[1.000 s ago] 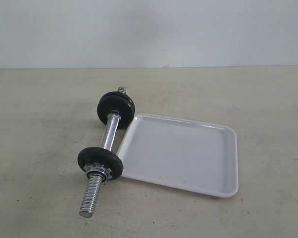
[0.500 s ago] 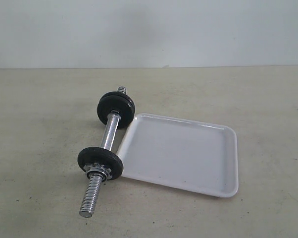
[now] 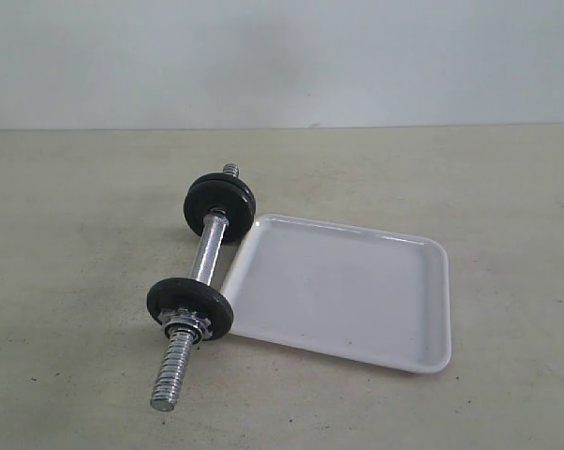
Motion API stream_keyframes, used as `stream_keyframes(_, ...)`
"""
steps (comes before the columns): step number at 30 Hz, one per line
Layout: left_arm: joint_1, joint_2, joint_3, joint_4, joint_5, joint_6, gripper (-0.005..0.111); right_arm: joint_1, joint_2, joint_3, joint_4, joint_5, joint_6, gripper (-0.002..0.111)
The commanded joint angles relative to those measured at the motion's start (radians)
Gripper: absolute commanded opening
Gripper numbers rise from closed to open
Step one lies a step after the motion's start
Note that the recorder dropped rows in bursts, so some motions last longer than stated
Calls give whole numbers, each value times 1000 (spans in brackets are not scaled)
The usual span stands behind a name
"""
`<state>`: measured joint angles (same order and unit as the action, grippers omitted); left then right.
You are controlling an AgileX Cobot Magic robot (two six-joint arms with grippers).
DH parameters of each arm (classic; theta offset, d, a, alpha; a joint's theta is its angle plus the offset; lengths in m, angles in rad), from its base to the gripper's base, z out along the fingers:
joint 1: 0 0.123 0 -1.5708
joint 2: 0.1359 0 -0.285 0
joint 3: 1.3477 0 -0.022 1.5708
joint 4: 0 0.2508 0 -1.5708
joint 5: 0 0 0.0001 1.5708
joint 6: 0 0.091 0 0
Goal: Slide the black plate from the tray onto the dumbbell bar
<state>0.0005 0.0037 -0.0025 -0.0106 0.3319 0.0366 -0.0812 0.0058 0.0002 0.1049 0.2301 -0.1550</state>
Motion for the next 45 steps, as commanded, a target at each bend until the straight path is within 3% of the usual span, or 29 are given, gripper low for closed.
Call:
stream_keyframes(1, 4, -4, 3, -8, -16, -7, 4, 39, -6, 0, -75, 38, 28, 0)
stream_keyframes(9, 4, -4, 3, -8, -16, -7, 4, 126, -6, 0, -122, 55, 51, 0)
stream_keyframes(16, 4, -4, 3, -8, -16, -7, 4, 126, -6, 0, -197, 73, 150, 0)
stream_keyframes(45, 4, -4, 3, -8, -16, -7, 4, 126, -6, 0, -159, 115, 147, 0)
